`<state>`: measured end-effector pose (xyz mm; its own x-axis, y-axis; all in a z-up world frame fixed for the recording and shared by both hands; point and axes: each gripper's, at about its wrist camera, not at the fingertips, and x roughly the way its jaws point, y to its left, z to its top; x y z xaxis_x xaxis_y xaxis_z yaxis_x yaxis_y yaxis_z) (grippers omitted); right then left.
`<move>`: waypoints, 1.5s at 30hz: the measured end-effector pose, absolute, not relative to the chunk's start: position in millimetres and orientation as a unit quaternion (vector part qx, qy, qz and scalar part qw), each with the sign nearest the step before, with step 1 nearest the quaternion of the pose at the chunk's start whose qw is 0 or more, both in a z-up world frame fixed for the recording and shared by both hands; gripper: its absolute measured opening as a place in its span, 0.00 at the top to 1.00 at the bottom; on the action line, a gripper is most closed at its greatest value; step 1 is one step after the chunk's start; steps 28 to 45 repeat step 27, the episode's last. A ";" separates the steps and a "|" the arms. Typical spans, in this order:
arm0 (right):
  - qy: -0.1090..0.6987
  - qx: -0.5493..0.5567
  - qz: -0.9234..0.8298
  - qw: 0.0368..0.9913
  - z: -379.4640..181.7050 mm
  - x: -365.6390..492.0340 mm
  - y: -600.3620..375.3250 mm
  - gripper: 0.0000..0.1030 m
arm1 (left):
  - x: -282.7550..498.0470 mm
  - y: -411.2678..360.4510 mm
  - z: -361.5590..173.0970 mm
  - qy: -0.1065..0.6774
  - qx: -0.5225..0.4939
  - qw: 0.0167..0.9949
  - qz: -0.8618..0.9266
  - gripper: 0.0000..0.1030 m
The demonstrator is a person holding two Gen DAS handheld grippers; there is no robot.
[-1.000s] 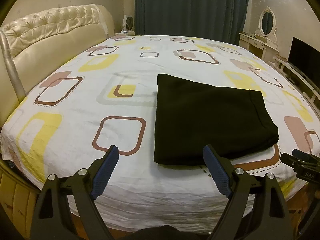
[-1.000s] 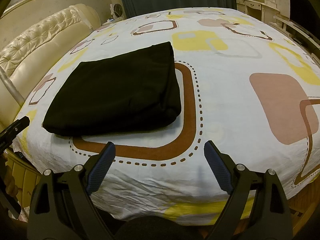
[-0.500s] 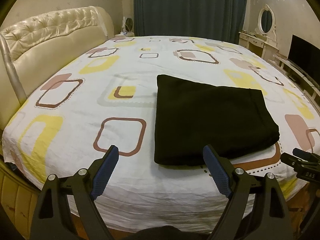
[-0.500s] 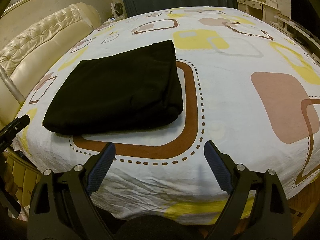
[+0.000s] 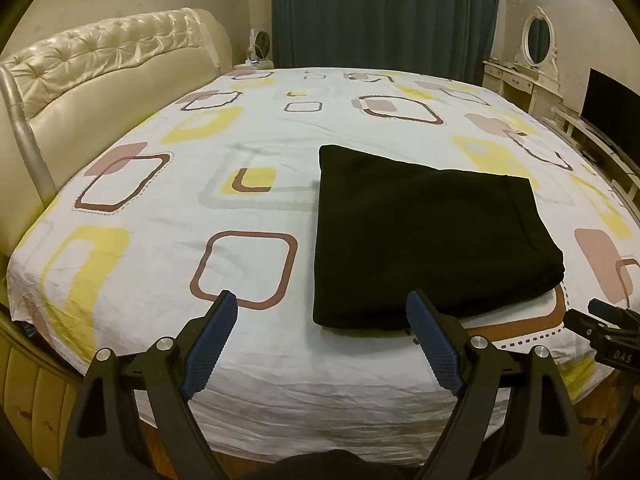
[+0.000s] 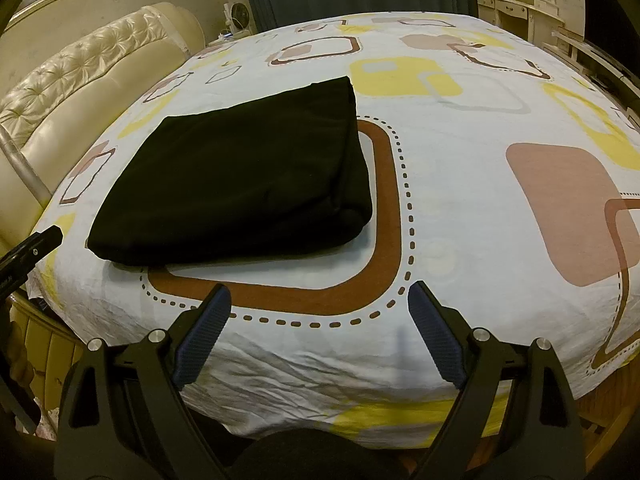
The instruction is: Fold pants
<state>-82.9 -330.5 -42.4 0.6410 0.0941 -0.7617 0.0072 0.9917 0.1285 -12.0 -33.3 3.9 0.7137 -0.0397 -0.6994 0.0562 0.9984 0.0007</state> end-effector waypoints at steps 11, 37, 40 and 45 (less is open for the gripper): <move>0.427 0.057 0.029 0.902 -43.9 -83.1 -327.7 0.13 | -9.9 -36.9 5.0 0.379 0.034 0.925 0.001 0.15; 0.407 0.114 0.053 0.905 -19.4 -47.6 -347.7 0.10 | 63.4 7.3 26.1 0.354 0.019 0.935 -0.009 0.14; 0.407 0.114 0.053 0.905 -19.4 -47.6 -347.7 0.10 | 63.4 7.3 26.1 0.354 0.019 0.935 -0.009 0.14; 0.407 0.114 0.053 0.905 -19.4 -47.6 -347.7 0.10 | 63.4 7.3 26.1 0.354 0.019 0.935 -0.009 0.14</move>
